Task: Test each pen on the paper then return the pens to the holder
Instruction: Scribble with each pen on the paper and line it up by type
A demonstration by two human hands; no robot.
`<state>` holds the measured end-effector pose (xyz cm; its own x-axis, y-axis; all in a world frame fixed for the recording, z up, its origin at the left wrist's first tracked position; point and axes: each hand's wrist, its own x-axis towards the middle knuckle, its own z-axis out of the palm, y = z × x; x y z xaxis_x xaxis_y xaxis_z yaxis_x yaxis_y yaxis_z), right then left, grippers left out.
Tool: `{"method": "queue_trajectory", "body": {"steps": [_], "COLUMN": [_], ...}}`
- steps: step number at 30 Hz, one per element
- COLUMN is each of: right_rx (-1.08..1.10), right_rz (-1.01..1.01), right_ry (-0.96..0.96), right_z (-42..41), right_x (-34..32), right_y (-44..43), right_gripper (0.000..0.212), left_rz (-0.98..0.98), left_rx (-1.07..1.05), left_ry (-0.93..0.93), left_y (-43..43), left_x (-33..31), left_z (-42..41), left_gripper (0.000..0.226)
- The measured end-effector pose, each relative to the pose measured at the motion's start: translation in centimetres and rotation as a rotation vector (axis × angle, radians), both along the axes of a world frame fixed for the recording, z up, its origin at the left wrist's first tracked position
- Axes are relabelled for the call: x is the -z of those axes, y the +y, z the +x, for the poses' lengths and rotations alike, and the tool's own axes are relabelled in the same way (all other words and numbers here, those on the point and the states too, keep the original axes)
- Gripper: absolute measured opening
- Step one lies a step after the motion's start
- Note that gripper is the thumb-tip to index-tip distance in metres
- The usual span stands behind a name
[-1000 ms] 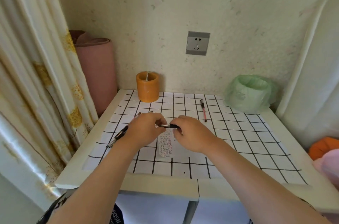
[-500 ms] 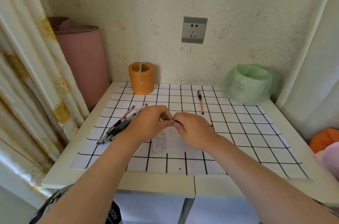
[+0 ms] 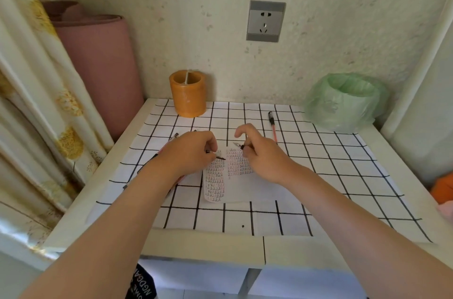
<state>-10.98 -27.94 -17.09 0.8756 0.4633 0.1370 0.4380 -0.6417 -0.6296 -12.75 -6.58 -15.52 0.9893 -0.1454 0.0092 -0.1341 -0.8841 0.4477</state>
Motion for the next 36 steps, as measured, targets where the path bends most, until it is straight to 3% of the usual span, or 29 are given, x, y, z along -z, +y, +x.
{"method": "queue_trajectory", "body": {"steps": [2, 5, 7, 9, 12, 16, 24, 29, 36], "right_rx": [0.064, 0.115, 0.085, 0.033, 0.011, 0.085, 0.066, 0.019, -0.003], "right_rz": [0.181, 0.543, 0.636, 0.613, 0.614, 0.568, 0.357, 0.298, 0.278], "right_ry": [0.108, 0.405, 0.513, 0.528, 0.544, 0.547, 0.456, 0.328, 0.268], "right_z": [0.1, -0.3, -0.4, -0.6, -1.2, -1.6, -1.5, -1.7, -1.5], "right_x": [0.0, -0.5, -0.7, -0.5, 0.1, 0.6, 0.9, 1.5, 1.8], "right_y": [0.0, 0.2, 0.1, -0.1, 0.1, 0.3, 0.4, 0.7, 0.7], "right_gripper": [0.029, 0.044, 0.050, 0.046, 0.018, 0.027, 0.010, 0.020, 0.011], "left_rz": [0.059, 0.159, 0.157, 0.126, 0.112, 0.070, 0.051, 0.045, 0.035], "left_rx": [0.020, 0.050, 0.072, 0.115, 0.168, 0.189, 0.194, 0.180, 0.185], "left_ry": [0.008, 0.002, 0.033, 0.055, 0.042, 0.058, 0.090, 0.083, 0.098], "left_y": [-0.3, -0.9, -1.0, -1.1, -1.2, -1.2, -1.0, -1.4, -1.6], "left_x": [0.2, 0.3, 0.5, 0.8, 1.0, 1.2, 1.1, 1.3, 1.3], "left_z": [0.0, 0.2, 0.5, 0.8, 0.9, 1.0, 1.5, 1.7, 2.1], "left_gripper": [0.012, 0.016, 0.029, 0.039, 0.037, 0.035, 0.034, 0.037, 0.038]}}
